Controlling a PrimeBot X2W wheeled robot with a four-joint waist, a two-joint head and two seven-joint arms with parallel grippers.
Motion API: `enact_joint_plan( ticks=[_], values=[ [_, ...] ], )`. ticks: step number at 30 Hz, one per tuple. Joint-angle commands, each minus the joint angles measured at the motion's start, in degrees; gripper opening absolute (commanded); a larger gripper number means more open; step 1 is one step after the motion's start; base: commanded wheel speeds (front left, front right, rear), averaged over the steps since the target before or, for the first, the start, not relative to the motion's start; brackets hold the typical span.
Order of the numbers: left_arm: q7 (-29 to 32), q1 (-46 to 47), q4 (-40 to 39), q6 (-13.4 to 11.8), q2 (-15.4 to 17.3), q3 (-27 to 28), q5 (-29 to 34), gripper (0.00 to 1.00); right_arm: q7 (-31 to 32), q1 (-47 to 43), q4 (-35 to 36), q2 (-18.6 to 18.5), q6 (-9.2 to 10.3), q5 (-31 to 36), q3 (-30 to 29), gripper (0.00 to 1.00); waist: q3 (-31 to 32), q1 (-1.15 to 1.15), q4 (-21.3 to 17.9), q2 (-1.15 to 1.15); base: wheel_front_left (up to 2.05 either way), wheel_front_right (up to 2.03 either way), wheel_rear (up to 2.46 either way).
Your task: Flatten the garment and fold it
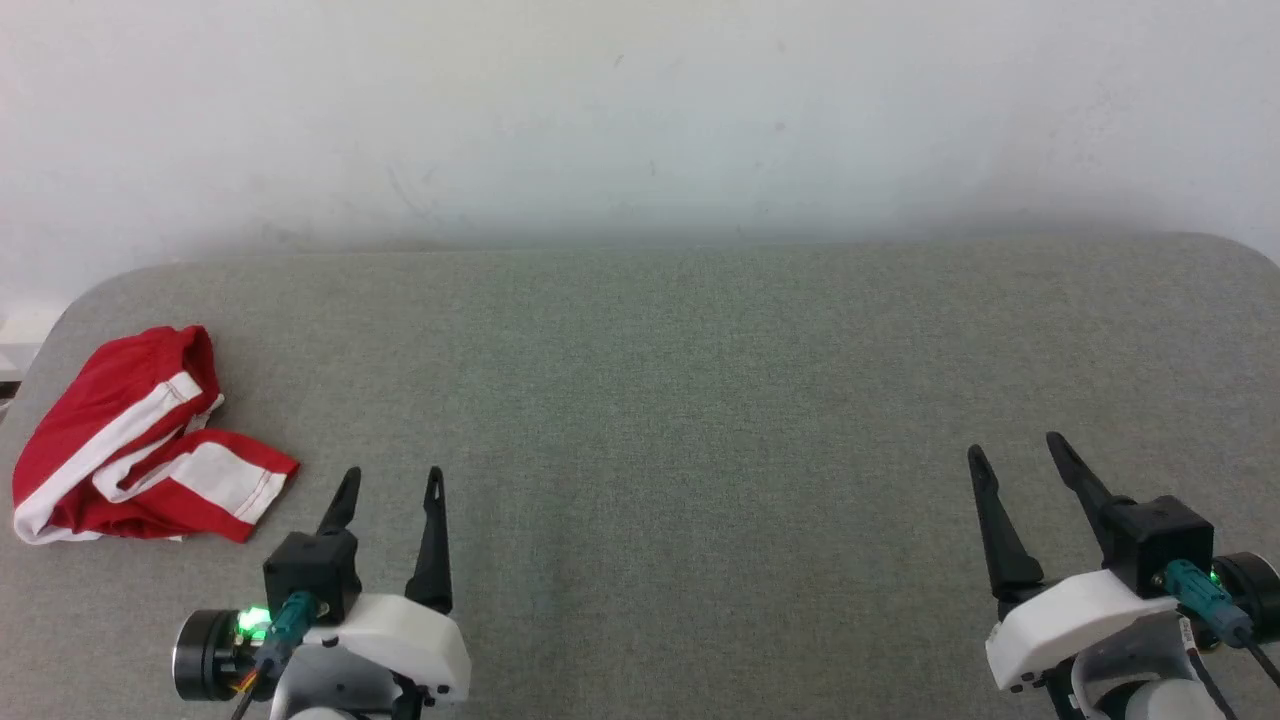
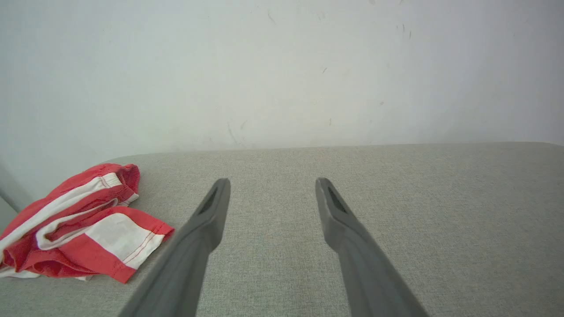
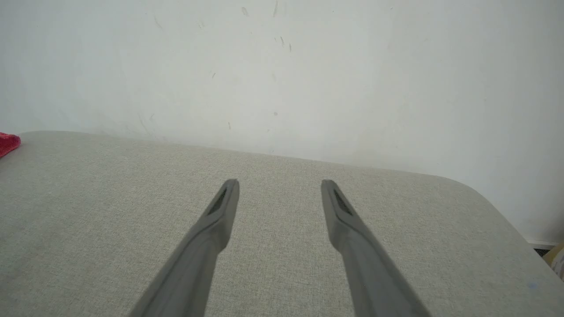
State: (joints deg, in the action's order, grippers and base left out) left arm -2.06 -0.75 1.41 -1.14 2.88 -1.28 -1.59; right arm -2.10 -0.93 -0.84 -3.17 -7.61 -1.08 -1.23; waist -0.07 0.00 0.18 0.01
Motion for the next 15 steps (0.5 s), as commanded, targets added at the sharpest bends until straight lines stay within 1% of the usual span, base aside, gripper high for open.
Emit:
enact_joint_plan(
  ticks=[1, 15],
  values=[
    [-0.53, -0.11, 0.34, -0.42, 0.0, -0.23, -0.4, 1.0, -0.5, -0.11, -0.12, 0.06, 0.02, -0.33, -0.08, 1.0, -0.04, 0.0, 0.05, -0.01, 0.0, 0.0, 0.0],
    [-2.21, 0.04, 1.02, -0.99, 0.0, -1.02, -1.69, 1.0, -2.18, 0.01, -0.43, 0.09, 0.03, -1.08, 0.1, 1.0, -0.29, 0.0, 0.69, -0.01, 0.0, 0.0, 0.0]
  ],
)
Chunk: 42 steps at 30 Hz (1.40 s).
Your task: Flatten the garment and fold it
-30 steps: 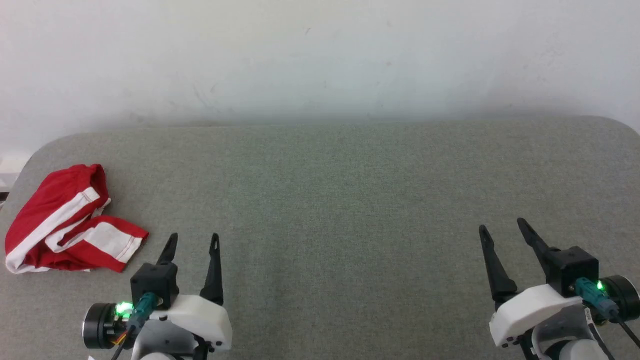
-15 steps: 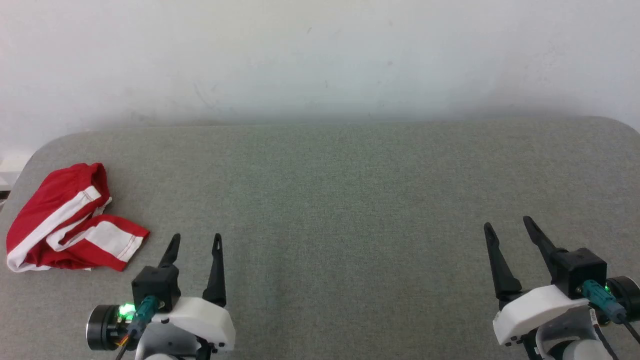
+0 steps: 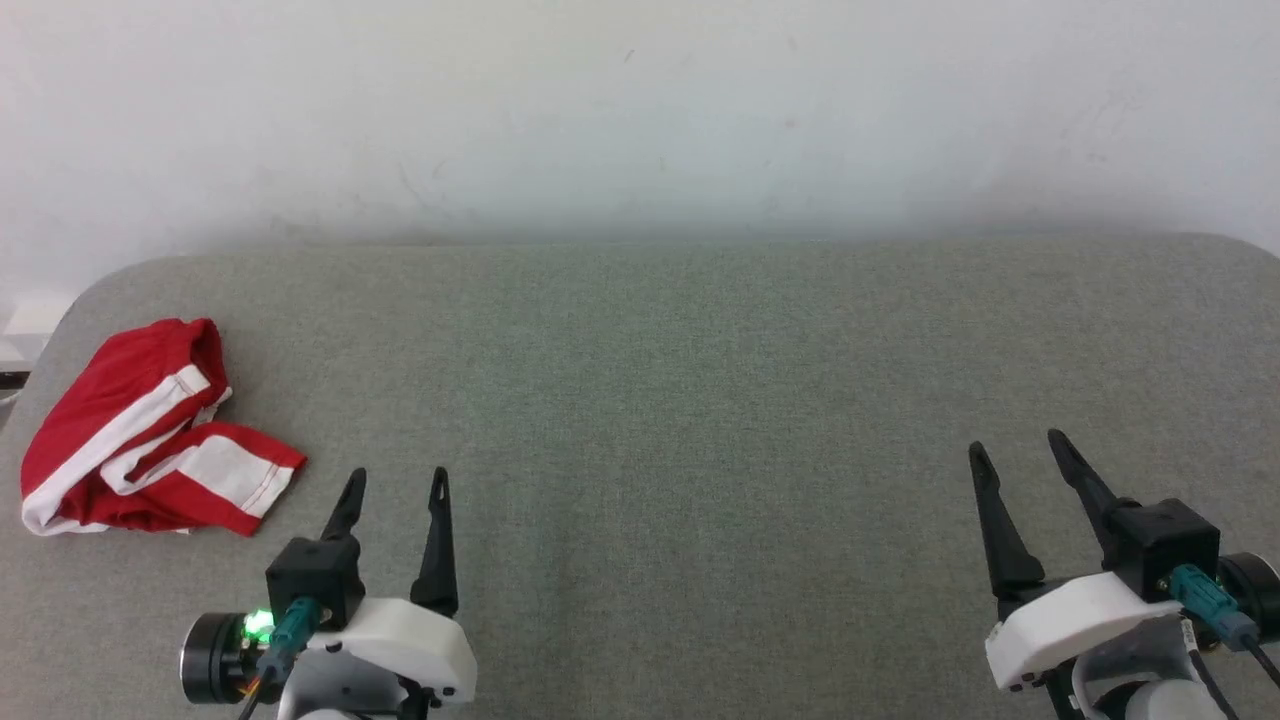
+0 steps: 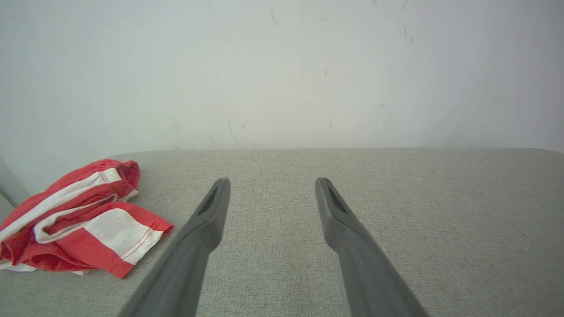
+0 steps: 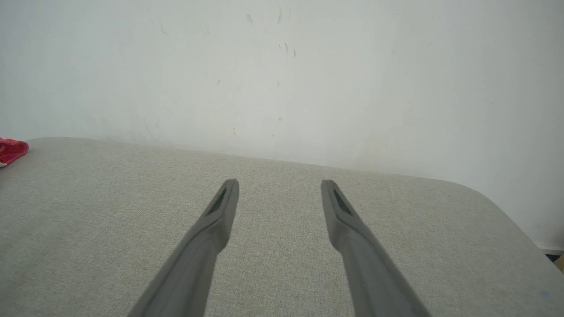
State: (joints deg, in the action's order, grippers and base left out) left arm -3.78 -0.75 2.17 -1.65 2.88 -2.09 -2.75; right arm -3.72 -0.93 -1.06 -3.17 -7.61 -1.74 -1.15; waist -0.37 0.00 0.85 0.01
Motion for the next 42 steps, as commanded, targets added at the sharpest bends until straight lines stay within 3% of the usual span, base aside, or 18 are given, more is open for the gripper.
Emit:
enact_joint_plan(
  ticks=[1, 18, 32, 42],
  values=[
    [-0.6, 0.04, 0.3, -0.51, 0.0, -0.25, -0.58, 1.0, -0.68, 0.0, -0.24, 0.09, 0.03, -0.48, -0.01, 1.0, 0.03, 0.0, 0.07, -0.01, 0.0, 0.0, 0.0],
    [-2.64, -0.64, 1.21, -1.21, 0.0, -0.68, -1.22, 1.0, -2.72, -0.56, -1.63, 0.13, 0.05, -1.23, 0.91, 1.0, 1.06, 0.0, 2.22, -0.01, 0.0, 0.0, 0.0],
    [-4.2, -1.15, 1.36, -1.65, 0.0, -1.19, -1.34, 1.0, -4.27, -0.91, -2.24, 0.16, 0.06, -1.78, 1.57, 1.0, 1.19, 0.0, 7.23, -0.01, 0.0, 0.0, 0.0],
    [-5.39, -1.51, 1.65, -1.77, 0.0, -1.39, -1.38, 1.0, -5.47, -1.22, -2.71, 0.18, 0.07, -2.28, 2.07, 1.0, 1.64, 0.0, 12.89, -0.01, 0.0, 0.0, 0.0]
  ],
)
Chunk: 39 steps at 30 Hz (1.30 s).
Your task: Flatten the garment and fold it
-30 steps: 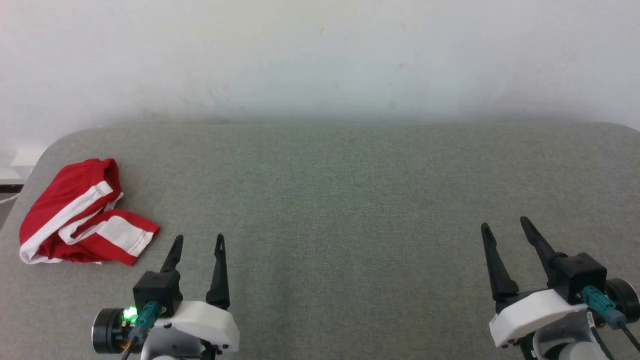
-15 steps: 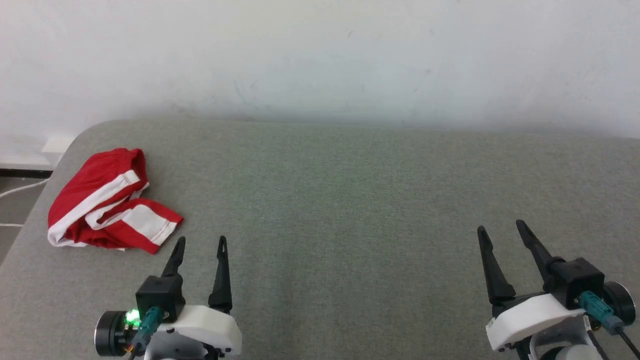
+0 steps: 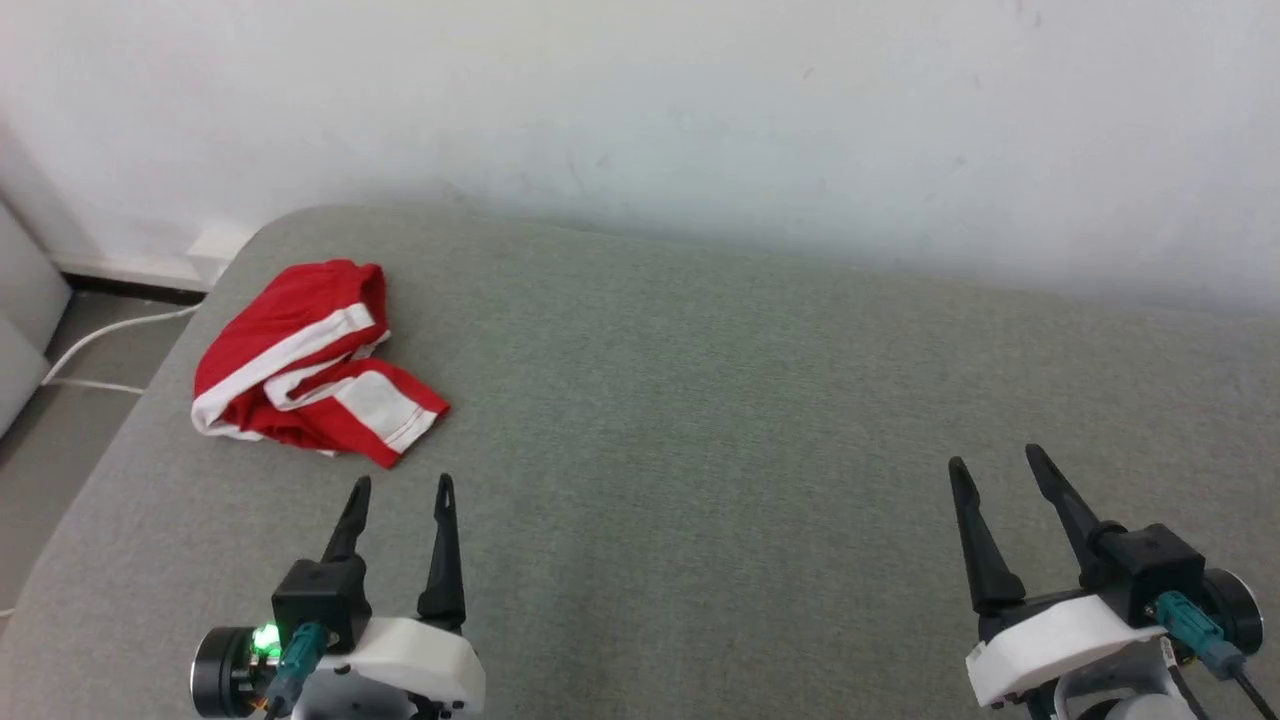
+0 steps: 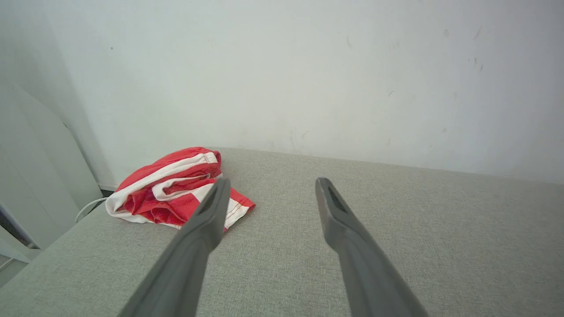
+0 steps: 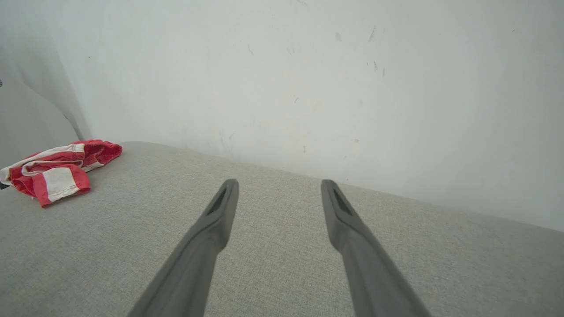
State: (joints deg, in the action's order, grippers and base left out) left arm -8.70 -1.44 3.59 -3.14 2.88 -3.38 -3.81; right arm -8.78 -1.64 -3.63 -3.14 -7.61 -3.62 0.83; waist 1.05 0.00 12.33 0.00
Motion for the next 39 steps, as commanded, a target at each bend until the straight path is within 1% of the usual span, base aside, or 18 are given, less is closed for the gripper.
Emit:
enact_joint_plan(
  ticks=[1, 12, 20, 29, 39],
  values=[
    [-0.6, -0.87, 0.28, -0.28, 0.0, -0.1, -0.34, 1.0, -0.52, -0.52, -0.17, 0.15, 0.07, -0.46, 0.12, 1.0, 0.27, 0.0, 2.04, 0.0, 0.0, 0.0, 0.0],
    [-1.92, -1.3, 0.81, -0.24, -0.01, -0.29, -0.48, 1.0, -1.84, -0.69, -0.68, 0.18, 0.08, -1.04, 0.7, 1.0, 0.76, 0.0, 8.98, 0.0, 0.0, 0.0, 0.0],
    [-2.88, -1.7, 1.14, -0.13, -0.01, -0.34, -0.38, 1.0, -2.79, -0.88, -1.38, 0.2, 0.09, -1.62, 1.51, 1.0, 1.3, 0.0, 13.17, 0.0, 0.0, 0.0, 0.0],
    [-3.96, -2.16, 1.32, -0.25, -0.01, -0.46, -0.44, 1.0, -3.87, -1.08, -2.5, 0.22, 0.1, -1.95, 3.12, 1.0, 1.6, 0.0, 16.69, 0.0, 0.0, 0.0, 0.0],
    [-5.15, -2.63, 1.29, -0.75, -0.01, -1.14, -0.86, 1.0, -5.07, -1.24, -3.25, 0.24, 0.11, -2.2, 3.58, 1.0, 1.69, 0.0, 19.8, 0.0, 0.0, 0.0, 0.0]
  ],
)
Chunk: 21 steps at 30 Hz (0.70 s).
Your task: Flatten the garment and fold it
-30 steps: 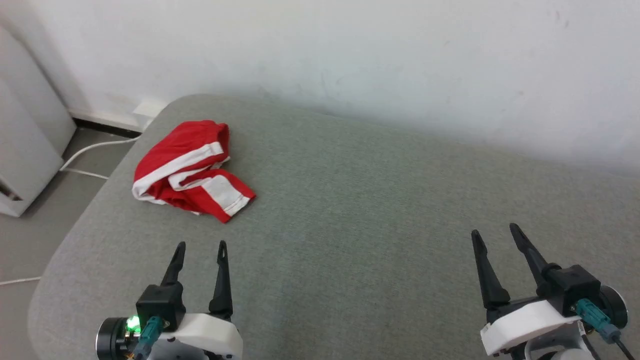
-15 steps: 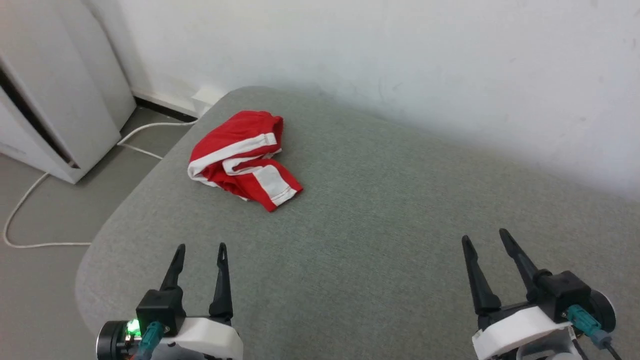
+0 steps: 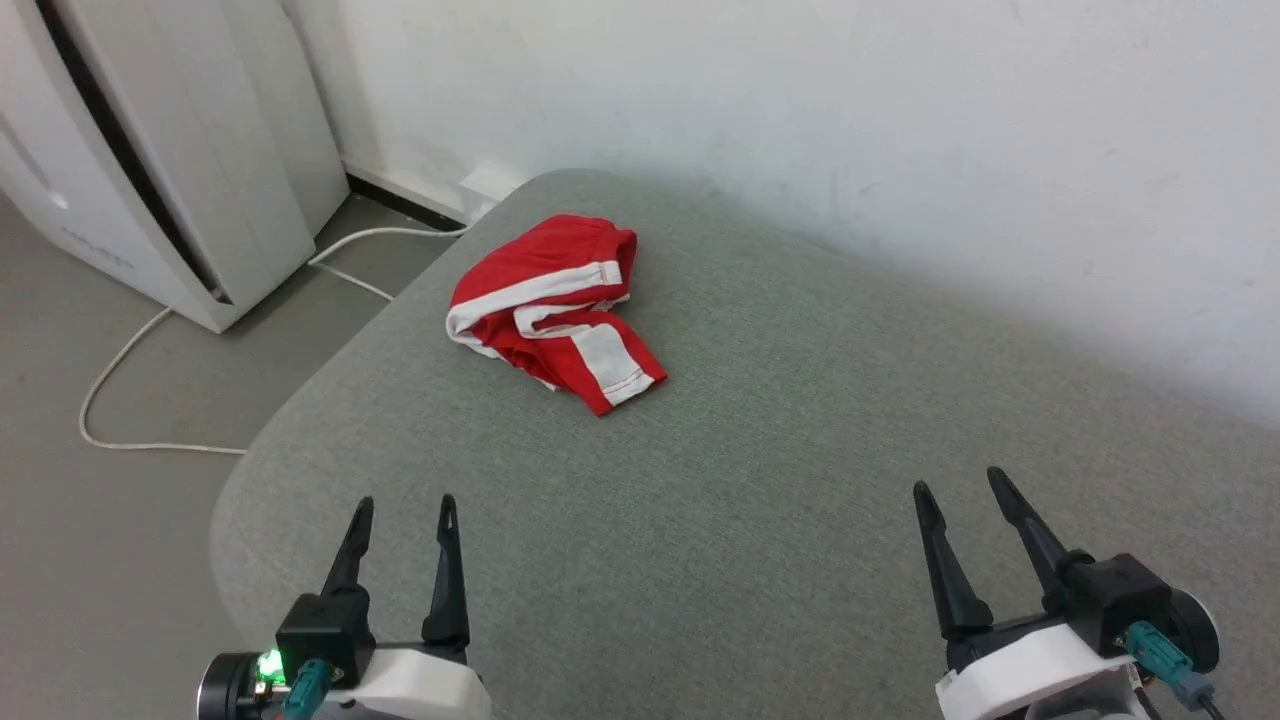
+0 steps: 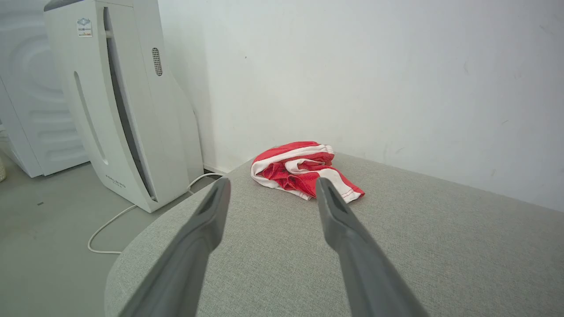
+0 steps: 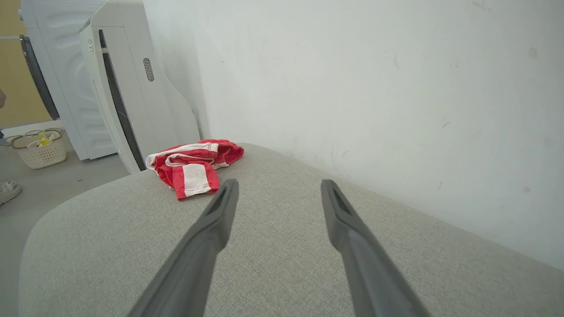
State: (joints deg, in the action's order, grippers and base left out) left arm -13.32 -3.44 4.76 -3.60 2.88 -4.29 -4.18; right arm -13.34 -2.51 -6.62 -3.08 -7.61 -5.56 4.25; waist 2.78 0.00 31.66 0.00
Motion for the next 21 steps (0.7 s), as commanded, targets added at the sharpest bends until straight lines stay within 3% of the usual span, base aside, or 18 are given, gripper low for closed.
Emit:
enact_joint_plan(
  ticks=[1, 10, 21],
  values=[
    [-0.65, -0.63, 0.08, -0.33, -0.01, -0.3, -0.54, 1.0, -0.63, -0.32, -0.31, 0.19, 0.11, -0.31, 0.21, 1.0, -0.12, 0.0, 0.73, 0.0, 0.0, 0.0, 0.0],
    [-1.68, -0.39, -0.06, -0.97, -0.01, -0.92, -1.48, 1.0, -1.66, -0.51, -0.77, 0.21, 0.12, -0.51, 0.45, 1.0, -0.9, 0.0, 2.87, 0.0, 0.0, 0.0, 0.0],
    [-1.68, -0.05, -0.51, -1.51, -0.01, -1.55, -2.56, 1.0, -1.66, -0.18, -0.26, 0.21, 0.12, 0.64, 0.33, 1.0, -3.26, 0.0, 1.6, 0.0, 0.0, 0.0, 0.0]
  ],
)
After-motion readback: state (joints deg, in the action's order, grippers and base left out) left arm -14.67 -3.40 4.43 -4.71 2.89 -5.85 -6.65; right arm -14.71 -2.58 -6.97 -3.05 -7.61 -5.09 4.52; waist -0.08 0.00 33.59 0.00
